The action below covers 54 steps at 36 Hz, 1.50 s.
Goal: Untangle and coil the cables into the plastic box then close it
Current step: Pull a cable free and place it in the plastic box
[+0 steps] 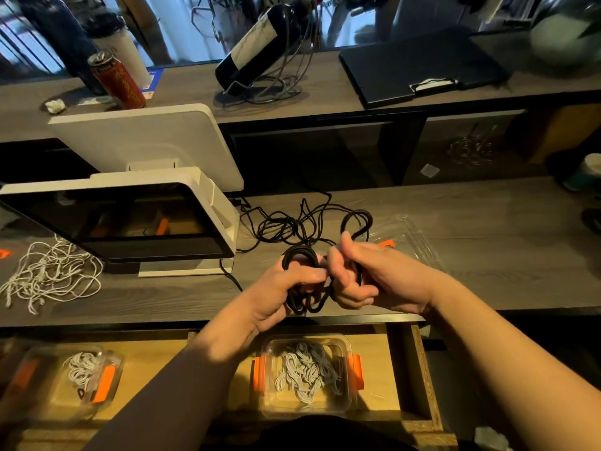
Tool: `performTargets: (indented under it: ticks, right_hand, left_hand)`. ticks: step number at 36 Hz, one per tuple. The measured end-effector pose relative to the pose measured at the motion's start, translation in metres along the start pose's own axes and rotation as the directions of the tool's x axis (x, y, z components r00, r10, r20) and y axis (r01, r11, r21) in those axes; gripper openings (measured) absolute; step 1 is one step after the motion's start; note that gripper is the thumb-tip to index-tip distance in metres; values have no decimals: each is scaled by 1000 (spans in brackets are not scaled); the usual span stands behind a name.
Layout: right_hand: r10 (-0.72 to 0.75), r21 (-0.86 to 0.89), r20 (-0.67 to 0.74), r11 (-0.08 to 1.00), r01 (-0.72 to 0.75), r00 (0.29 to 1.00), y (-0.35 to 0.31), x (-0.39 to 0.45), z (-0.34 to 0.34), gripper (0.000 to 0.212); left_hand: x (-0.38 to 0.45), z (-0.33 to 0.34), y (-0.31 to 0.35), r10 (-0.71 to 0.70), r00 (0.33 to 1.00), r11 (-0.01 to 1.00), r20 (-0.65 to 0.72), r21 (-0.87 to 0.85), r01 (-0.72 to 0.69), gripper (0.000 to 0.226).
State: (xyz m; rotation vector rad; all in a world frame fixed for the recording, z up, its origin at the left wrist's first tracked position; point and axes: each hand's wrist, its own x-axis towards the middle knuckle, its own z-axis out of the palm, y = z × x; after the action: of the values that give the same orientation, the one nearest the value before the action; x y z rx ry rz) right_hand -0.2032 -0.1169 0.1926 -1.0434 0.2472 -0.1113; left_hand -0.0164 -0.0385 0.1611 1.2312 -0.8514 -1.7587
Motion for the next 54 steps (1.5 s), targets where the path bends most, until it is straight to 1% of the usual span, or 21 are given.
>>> performTargets:
  ticks: [3, 7, 9, 11, 13, 15, 16, 19, 22, 25, 27, 31, 34, 36, 38, 40, 43, 46, 51, 53, 54]
  right_hand:
    - [18, 24, -15, 1000, -17, 1000, 4, 1, -4, 50]
    - [40, 27, -7, 999, -39, 999, 11, 2, -6, 52]
    - [55, 10, -20, 998, -55, 998, 14, 2, -6, 52]
    - [71, -4, -49, 997, -72, 996, 14, 1, -6, 51]
    - [96, -37, -97, 994, -100, 991, 14, 0, -6, 52]
    - [127, -119, -192, 981, -152, 973, 14, 1, -5, 54]
    - [128, -199, -260, 963, -183, 957, 15, 2, -4, 55]
    - [43, -419, -476, 867, -269, 878, 24, 9, 4, 49]
    - [-133, -464, -622, 857, -226, 772, 37, 16, 9, 30]
    - [-295, -500, -701, 853, -152, 649, 43, 21, 13, 12]
    - [-332, -522, -725, 837, -166, 603, 44, 22, 15, 9]
    - [-313, -554, -714, 800, -232, 626, 42, 18, 14, 7]
    - [-403, -638, -740, 674, -373, 538, 40, 10, 9, 4]
    - [-461, -679, -730, 575, -456, 505, 40, 8, 5, 8]
    - [-489, -681, -733, 530, -506, 473, 40, 9, 3, 10]
    - [-485, -637, -771, 587, -500, 413, 38, 13, 4, 7]
    - [-423, -540, -830, 773, -333, 363, 33, 18, 10, 12]
    - [-424, -524, -833, 812, -259, 356, 29, 23, 12, 11]
    - [-479, -579, -811, 741, -340, 337, 29, 17, -3, 12]
    - [-429, -555, -817, 765, -326, 384, 30, 11, -14, 15]
    - [-385, -536, -812, 789, -301, 438, 31, 7, -20, 17]
  left_hand:
    - [1, 0, 4, 20, 1000, 993, 0, 120, -20, 52]
    - [0, 2, 11, -48, 997, 972, 53, 234, 34, 49]
    - [-1, 0, 11, -83, 995, 964, 61, 257, 64, 50]
    - [0, 0, 9, -125, 992, 967, 15, 224, 118, 51]
    - [1, 3, 4, -155, 987, 970, -47, 181, 161, 42]
    - [2, 7, 1, -155, 982, 962, -108, 211, 175, 21]
    - [3, 9, 0, -135, 981, 947, -139, 275, 169, 14]
    - [9, 10, -7, -35, 963, 853, -265, 495, 168, 21]
    - [18, 9, -15, 116, 883, 764, -455, 608, 214, 23]
    - [24, 7, -19, 199, 820, 639, -537, 706, 307, 20]
    - [25, 5, -19, 241, 800, 561, -550, 751, 348, 21]
    - [21, -5, -13, 349, 769, 442, -535, 818, 368, 10]
    - [15, -7, -9, 361, 787, 462, -501, 829, 316, 13]
    - [11, -1, -7, 370, 806, 477, -462, 839, 262, 14]
    - [7, 9, -4, 411, 814, 441, -412, 871, 218, 15]
    - [7, 18, -3, 446, 825, 350, -346, 916, 195, 15]
    - [10, 26, -6, 496, 826, 200, -267, 961, 190, 13]
    - [11, 26, -13, 507, 827, 130, -243, 970, 206, 17]
    - [6, 13, -14, 515, 806, 175, -292, 956, 235, 19]
    - [4, 6, -9, 530, 784, 185, -323, 947, 264, 18]
    - [2, 2, -7, 532, 777, 190, -336, 942, 277, 17]
